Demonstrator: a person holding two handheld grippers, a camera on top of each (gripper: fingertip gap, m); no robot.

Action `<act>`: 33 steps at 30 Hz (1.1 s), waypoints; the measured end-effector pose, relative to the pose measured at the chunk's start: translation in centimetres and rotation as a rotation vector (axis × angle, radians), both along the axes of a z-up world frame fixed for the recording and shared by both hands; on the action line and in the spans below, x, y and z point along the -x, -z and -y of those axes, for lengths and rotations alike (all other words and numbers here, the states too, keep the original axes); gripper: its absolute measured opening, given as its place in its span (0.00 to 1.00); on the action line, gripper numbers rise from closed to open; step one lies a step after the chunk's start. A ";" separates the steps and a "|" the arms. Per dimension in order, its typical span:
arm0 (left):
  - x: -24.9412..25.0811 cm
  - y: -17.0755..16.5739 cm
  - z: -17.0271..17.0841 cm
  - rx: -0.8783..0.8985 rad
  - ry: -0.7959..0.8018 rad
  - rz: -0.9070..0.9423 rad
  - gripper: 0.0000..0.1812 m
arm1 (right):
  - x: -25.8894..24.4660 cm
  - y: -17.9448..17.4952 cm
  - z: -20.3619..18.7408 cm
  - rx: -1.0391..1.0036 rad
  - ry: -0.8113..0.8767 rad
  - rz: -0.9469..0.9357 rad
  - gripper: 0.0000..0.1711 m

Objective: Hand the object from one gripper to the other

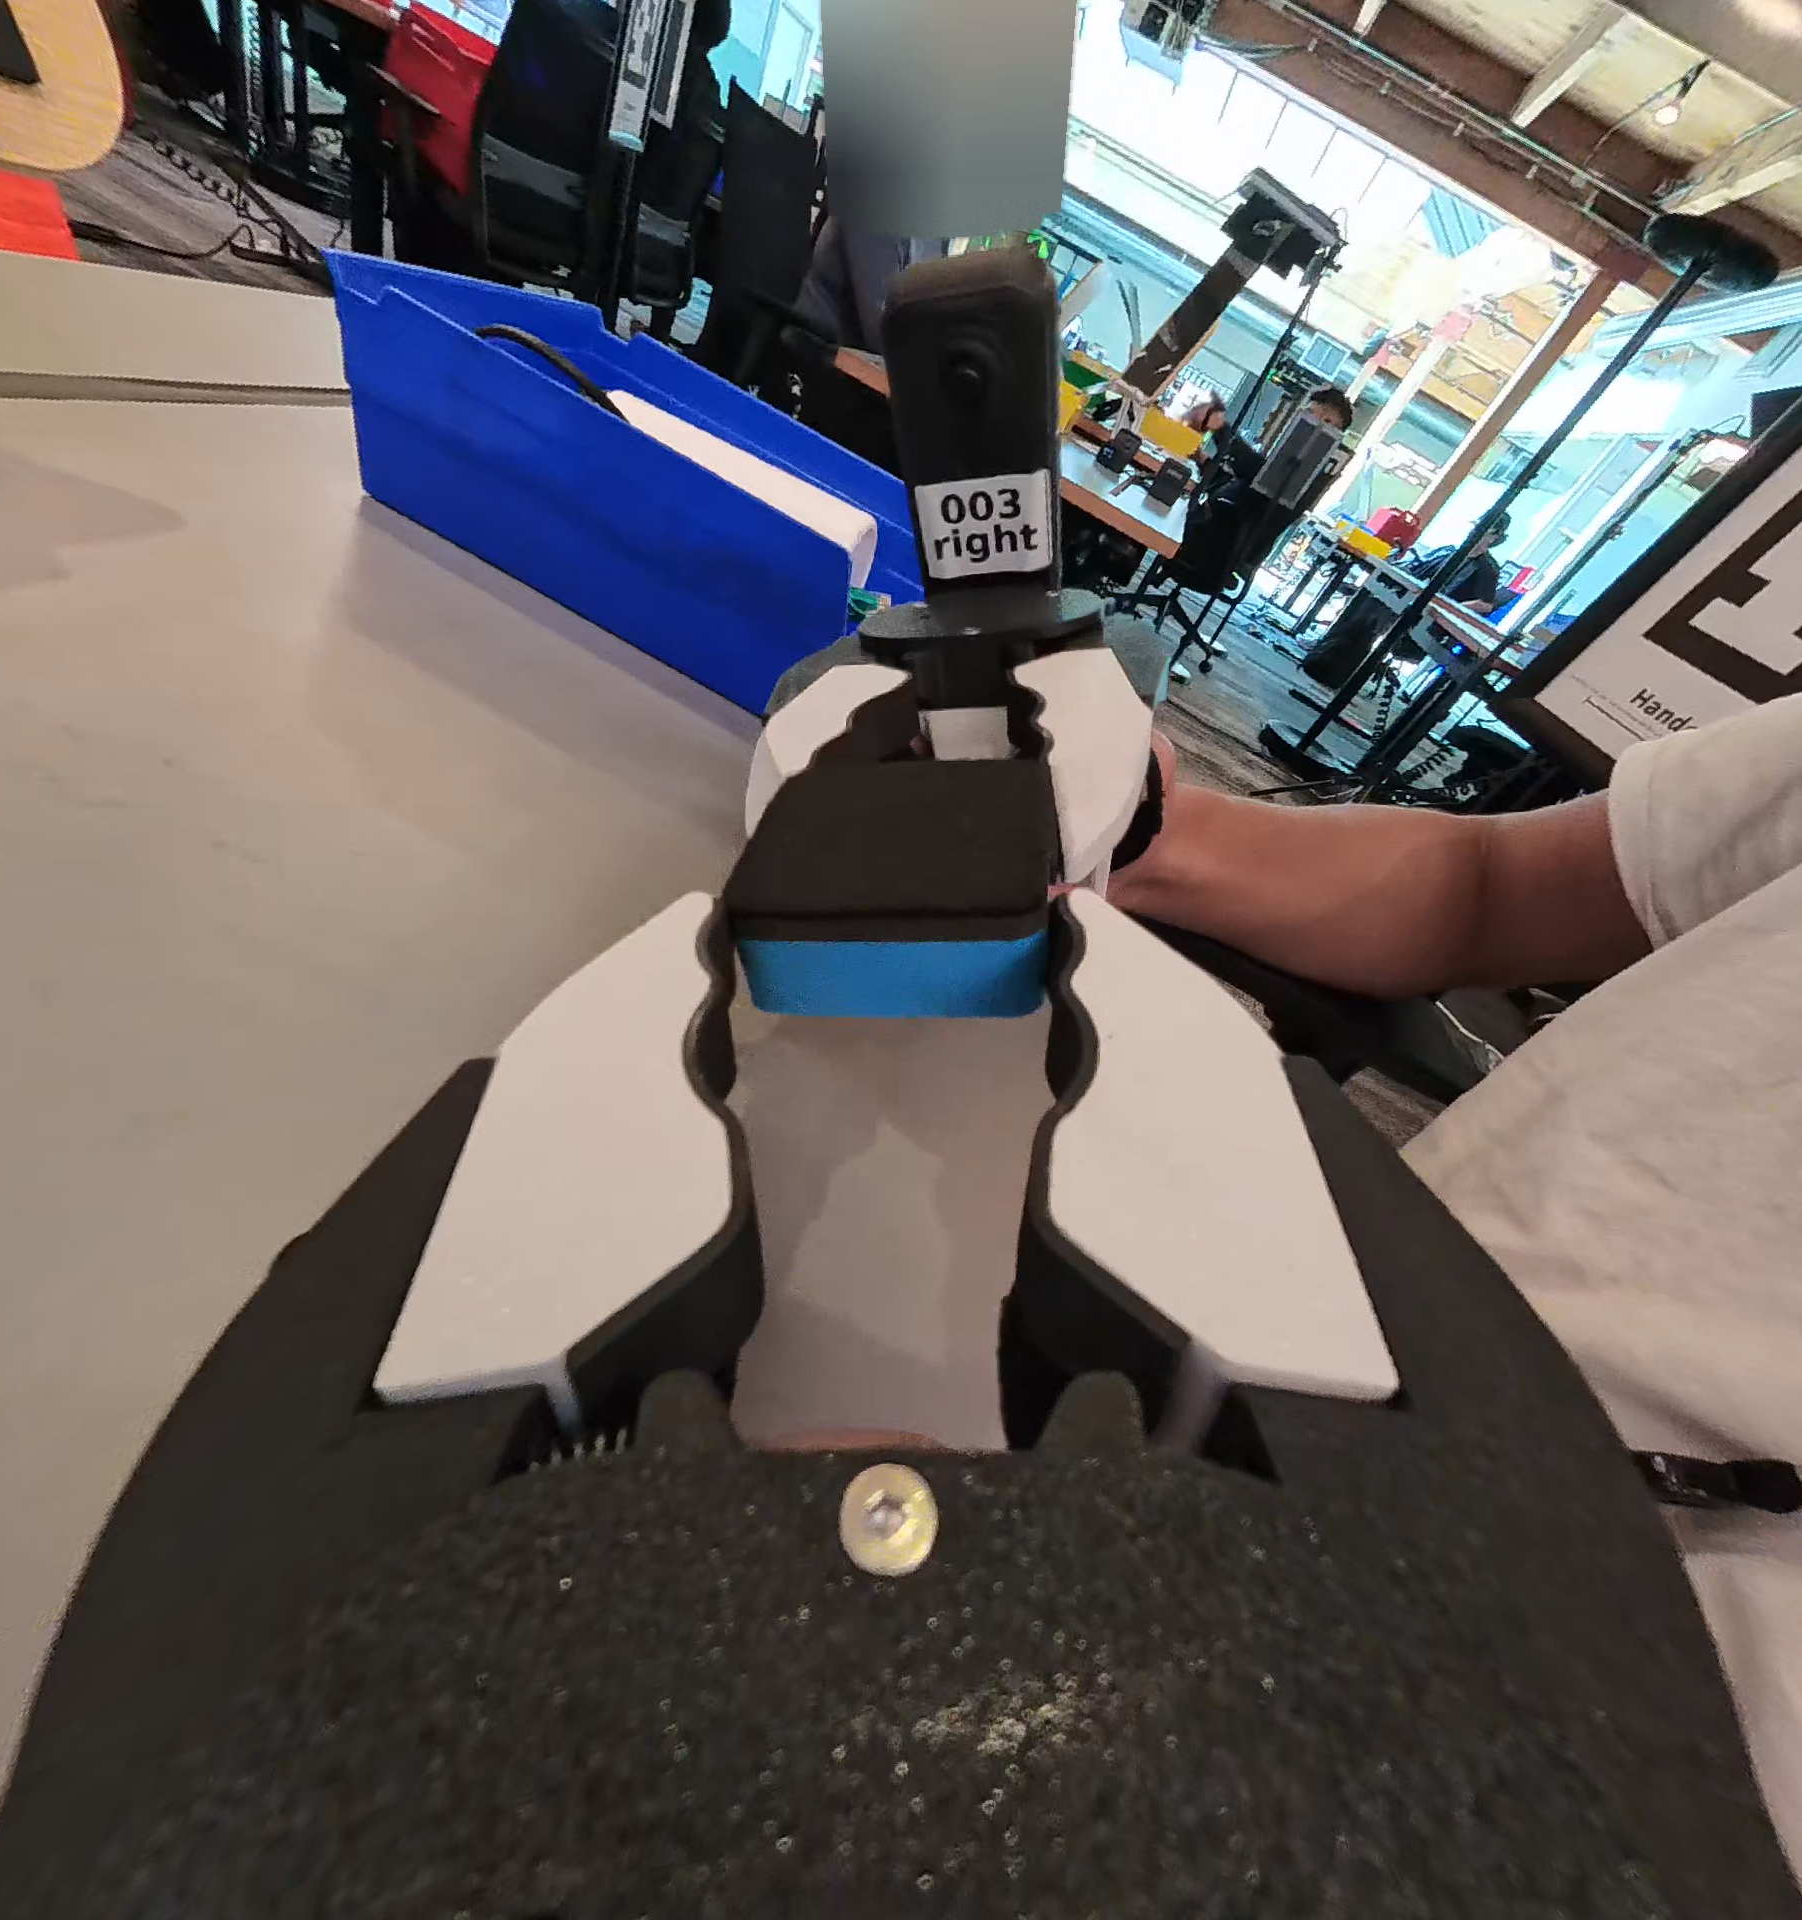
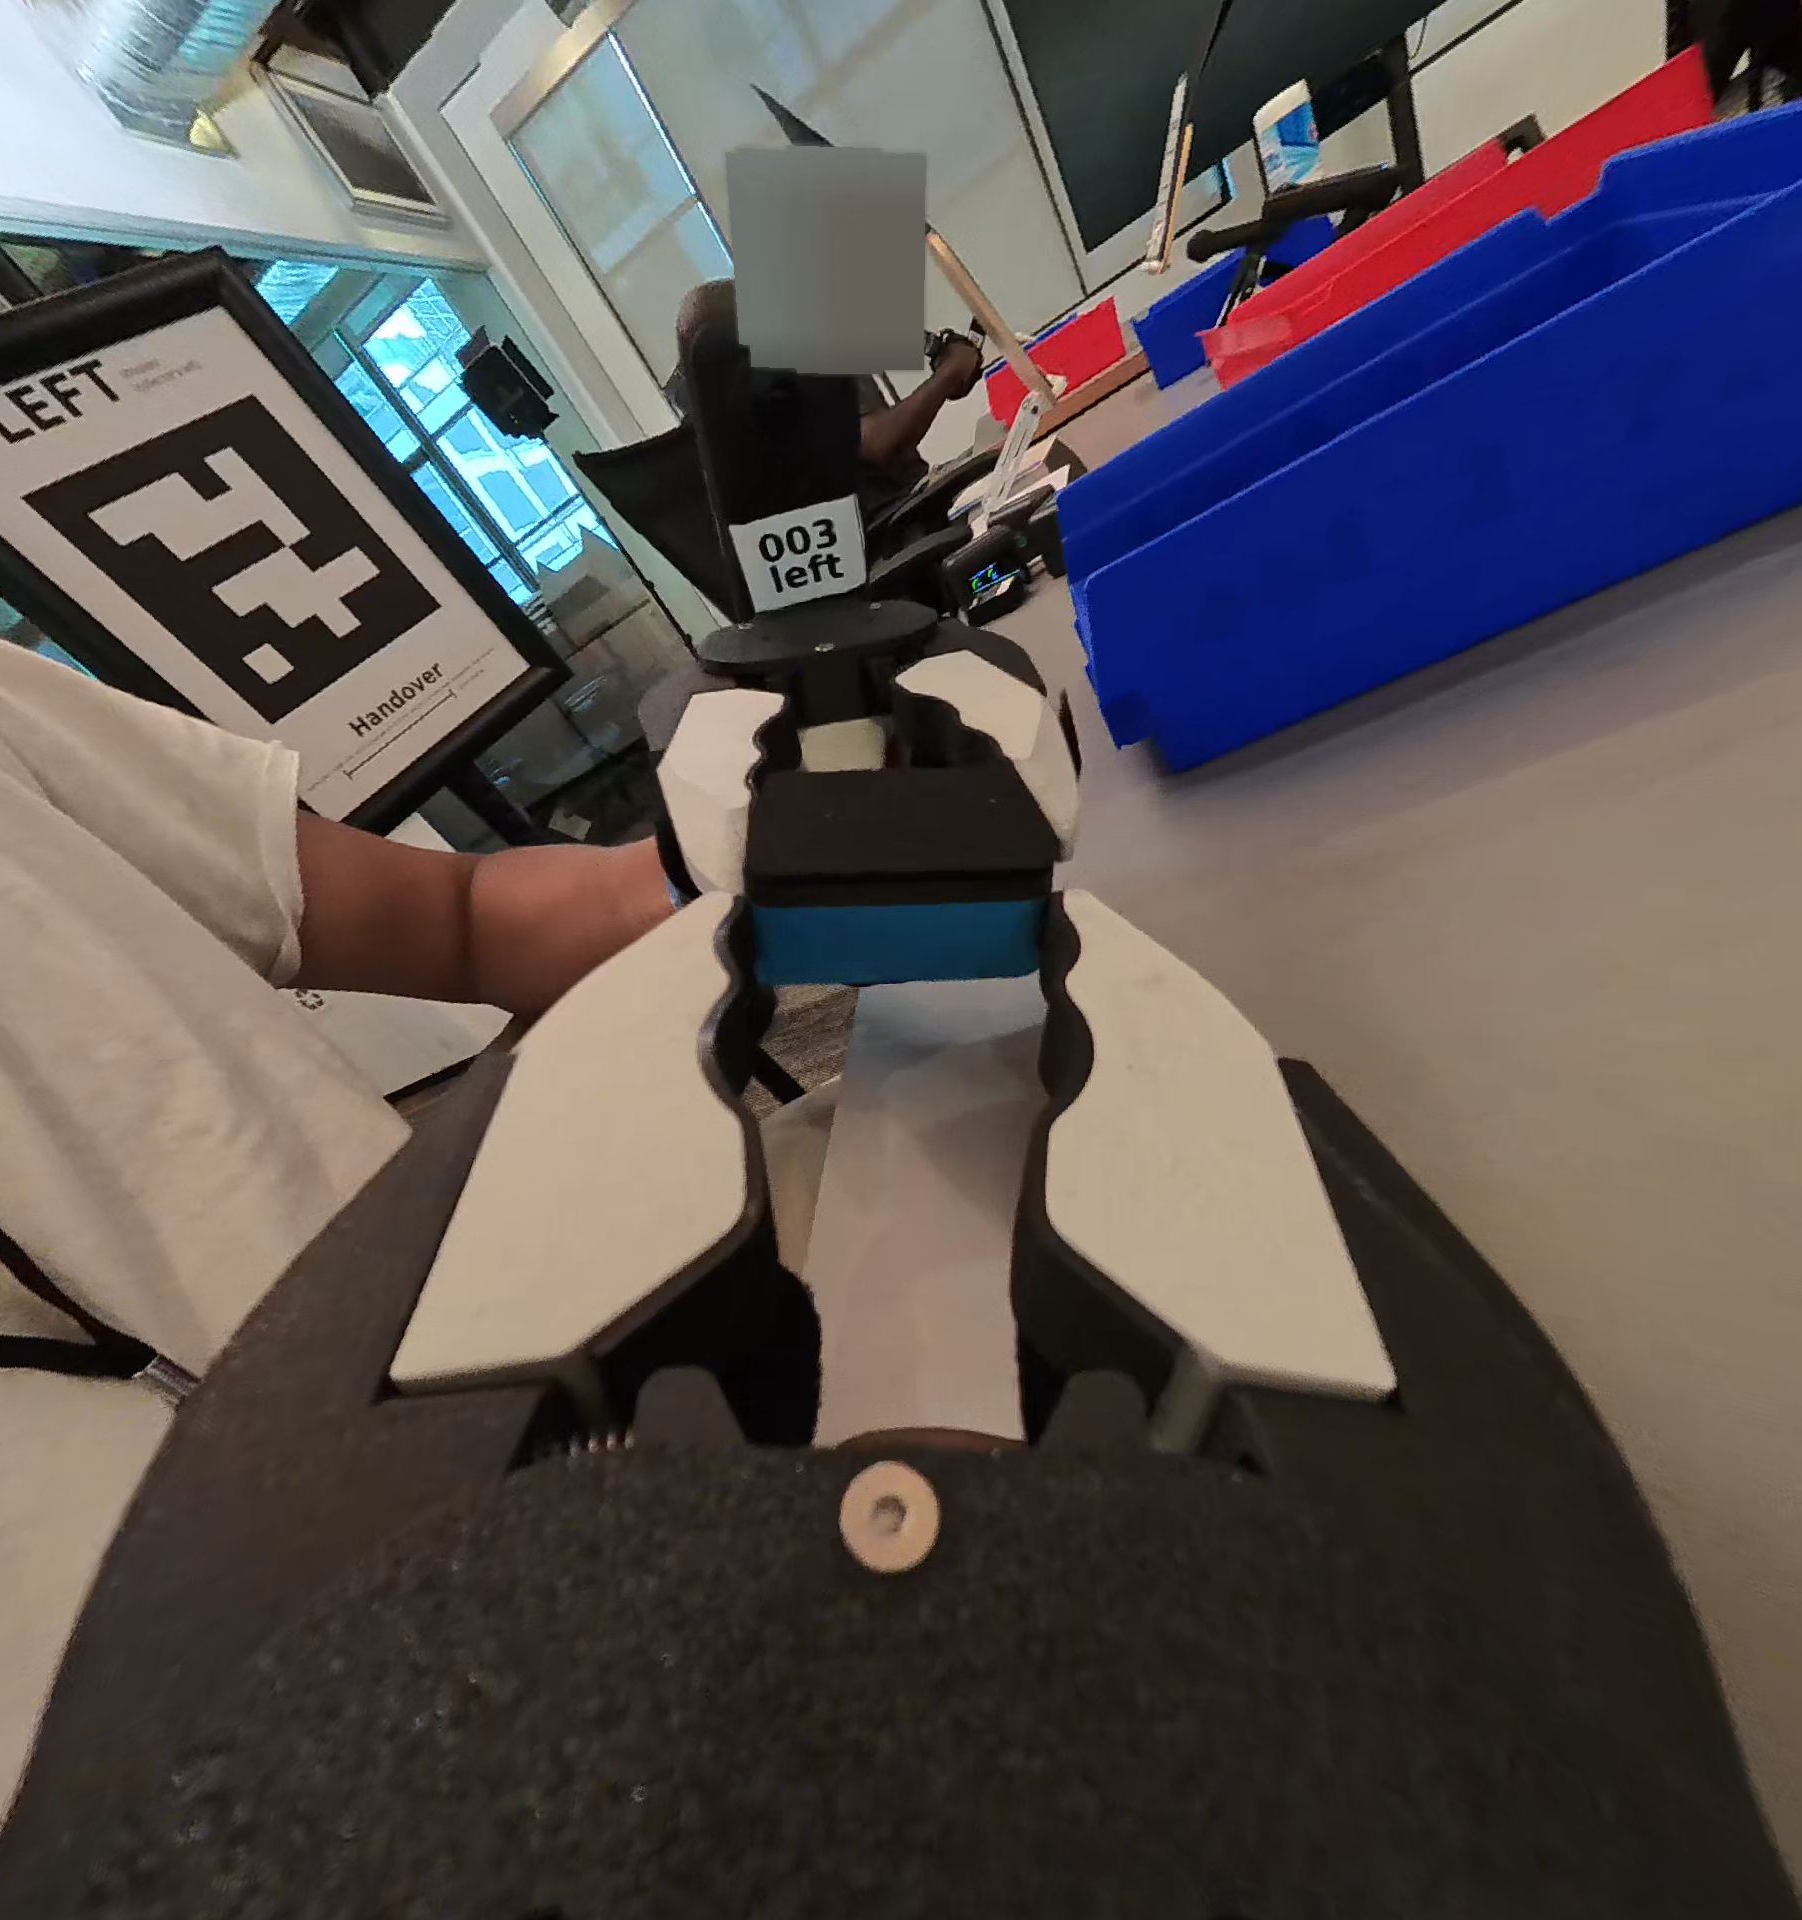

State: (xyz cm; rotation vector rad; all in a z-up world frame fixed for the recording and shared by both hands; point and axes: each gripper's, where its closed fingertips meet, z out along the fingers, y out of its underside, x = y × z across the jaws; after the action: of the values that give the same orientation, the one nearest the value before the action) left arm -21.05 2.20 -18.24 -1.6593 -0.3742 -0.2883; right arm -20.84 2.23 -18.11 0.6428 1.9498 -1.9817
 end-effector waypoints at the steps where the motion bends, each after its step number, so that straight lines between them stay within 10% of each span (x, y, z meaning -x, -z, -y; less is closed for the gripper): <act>1: 0.0 0.1 0.0 0.010 0.004 0.005 0.31 | 0.0 0.0 0.0 -0.004 0.006 -0.007 0.31; 7: 0.8 0.5 0.4 0.025 -0.024 0.049 0.31 | 1.4 0.6 -0.7 -0.106 0.133 -0.169 0.36; 17: -0.7 0.1 0.5 -0.034 0.139 0.247 0.31 | -0.4 0.4 -0.4 -0.446 0.383 -1.111 0.27; 26: -2.1 1.6 -0.6 0.048 0.176 0.210 0.31 | -0.5 2.3 -0.3 -0.545 0.272 -1.088 0.14; 33: 6.3 4.6 3.7 0.449 -0.420 -0.275 0.28 | 3.8 4.5 -3.0 -0.693 0.382 -0.814 0.13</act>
State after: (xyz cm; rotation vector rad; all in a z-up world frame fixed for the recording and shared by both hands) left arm -27.39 -1.48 -22.82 -1.9719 -0.5948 0.3599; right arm -24.63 5.24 -22.63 0.3756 3.2980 -1.9090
